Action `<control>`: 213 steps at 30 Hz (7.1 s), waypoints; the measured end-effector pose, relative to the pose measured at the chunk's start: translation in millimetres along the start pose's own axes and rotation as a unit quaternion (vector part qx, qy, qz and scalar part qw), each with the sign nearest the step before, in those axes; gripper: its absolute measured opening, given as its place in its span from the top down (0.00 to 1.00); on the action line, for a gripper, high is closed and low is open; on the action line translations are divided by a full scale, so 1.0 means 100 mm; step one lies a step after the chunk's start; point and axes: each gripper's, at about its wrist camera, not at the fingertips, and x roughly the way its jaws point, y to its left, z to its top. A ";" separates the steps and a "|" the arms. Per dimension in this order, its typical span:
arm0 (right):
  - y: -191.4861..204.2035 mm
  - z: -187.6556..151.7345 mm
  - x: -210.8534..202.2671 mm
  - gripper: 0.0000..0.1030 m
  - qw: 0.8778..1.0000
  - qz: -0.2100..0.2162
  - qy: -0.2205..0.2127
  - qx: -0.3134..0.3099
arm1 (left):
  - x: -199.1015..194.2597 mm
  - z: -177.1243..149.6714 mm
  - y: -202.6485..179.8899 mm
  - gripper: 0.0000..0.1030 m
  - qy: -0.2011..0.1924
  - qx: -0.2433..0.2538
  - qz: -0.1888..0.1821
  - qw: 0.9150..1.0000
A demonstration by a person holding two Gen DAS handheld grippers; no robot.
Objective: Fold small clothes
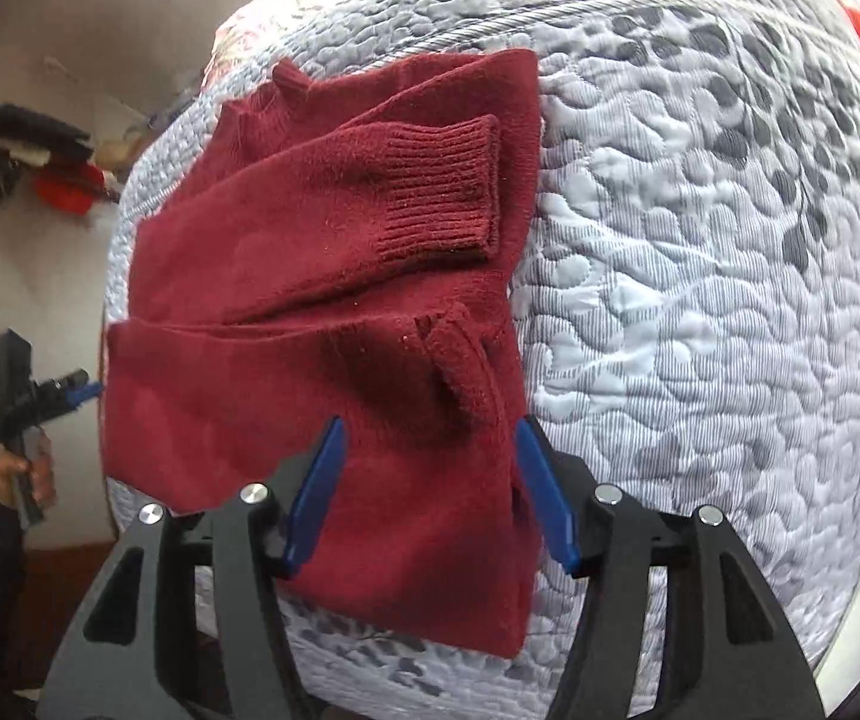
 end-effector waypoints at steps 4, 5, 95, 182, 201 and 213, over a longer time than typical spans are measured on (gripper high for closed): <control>0.01 0.01 0.16 0.42 0.999 -0.029 -0.003 -0.029 | 0.21 0.06 -0.05 0.24 0.011 0.031 0.030 0.999; 0.01 0.04 0.20 0.42 0.999 -0.030 -0.002 -0.031 | 0.26 0.07 -0.07 0.24 0.014 0.041 0.037 0.998; 0.44 1.61 -0.46 0.95 0.977 -0.060 -0.194 -0.071 | -0.37 1.32 -1.33 0.90 -0.201 0.215 0.124 0.948; -0.07 0.04 -0.09 0.76 0.995 -0.028 -0.042 0.081 | -0.01 0.01 -0.26 0.42 -0.039 0.059 0.187 0.980; 0.93 0.16 0.46 0.62 0.992 0.073 -0.026 -0.097 | 0.30 -0.25 -0.86 0.44 -0.030 0.122 -0.012 0.992; -0.19 0.82 0.59 0.87 0.980 0.146 -0.085 0.106 | 1.27 0.71 -1.27 0.67 -0.018 0.129 0.015 0.991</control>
